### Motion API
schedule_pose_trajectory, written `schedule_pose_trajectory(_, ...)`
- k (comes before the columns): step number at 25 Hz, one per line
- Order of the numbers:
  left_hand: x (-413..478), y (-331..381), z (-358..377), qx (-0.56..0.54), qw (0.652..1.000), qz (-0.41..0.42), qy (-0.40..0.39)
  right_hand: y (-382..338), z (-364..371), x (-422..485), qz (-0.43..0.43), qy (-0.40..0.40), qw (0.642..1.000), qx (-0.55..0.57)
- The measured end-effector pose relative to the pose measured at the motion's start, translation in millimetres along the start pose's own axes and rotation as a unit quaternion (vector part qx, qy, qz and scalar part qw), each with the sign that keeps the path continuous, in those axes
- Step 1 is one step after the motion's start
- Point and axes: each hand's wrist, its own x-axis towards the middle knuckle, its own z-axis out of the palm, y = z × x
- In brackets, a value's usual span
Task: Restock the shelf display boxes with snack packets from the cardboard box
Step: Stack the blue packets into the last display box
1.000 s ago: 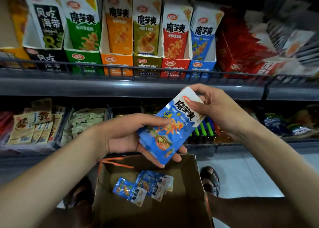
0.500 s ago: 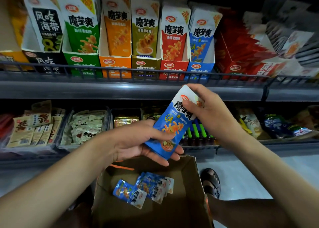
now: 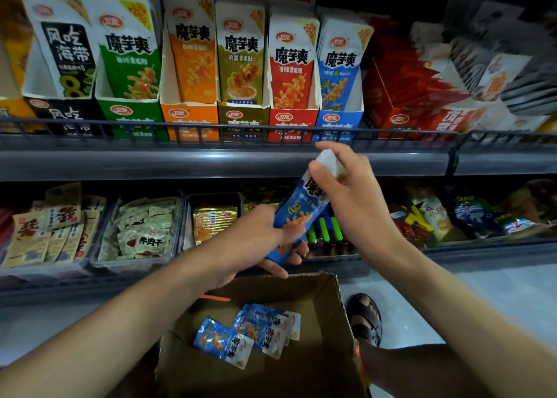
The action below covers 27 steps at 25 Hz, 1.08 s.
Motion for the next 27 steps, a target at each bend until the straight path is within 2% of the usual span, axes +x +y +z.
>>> schedule_pose_trajectory(3, 5.0, -2.2, 5.4, 0.052, 0.997, 0.040, 0.043, -1.5, 5.9, -3.3, 0.042, -0.012, 0.995, 0.094)
schedule_pose_trajectory(7, 9.1, -0.4, 8.6, 0.076, 0.992, 0.065, 0.072, -4.7, 8.3, -2.5, 0.037, -0.001, 0.991, 0.129)
schedule_pose_trajectory(14, 10.8, -1.3, 9.1, 0.117, 0.986, 0.078, 0.087, 1.6, 12.1, -5.6, 0.031, 0.002, 0.998, 0.062)
schedule_pose_trajectory(18, 10.7, 5.1, 2.6, 0.087, 0.992, 0.051, 0.080, 1.4, 0.0, 7.1, 0.015, -0.058, 0.998, 0.017)
schedule_pose_trajectory(20, 9.7, 13.2, -10.2, 0.076, 0.995, 0.035, 0.045, -0.6, -24.7, 20.3, -0.001, -0.116, 0.993, -0.005)
schedule_pose_trajectory(25, 4.7, 23.2, -39.8, 0.140, 0.981, -0.022, -0.129, 3.3, -52.3, 18.1, 0.047, -0.275, 0.960, 0.035)
schedule_pose_trajectory(27, 5.0, 23.3, -42.6, 0.150, 0.977, -0.031, -0.151, 7.3, -42.6, 12.6, 0.058, -0.287, 0.955, 0.054)
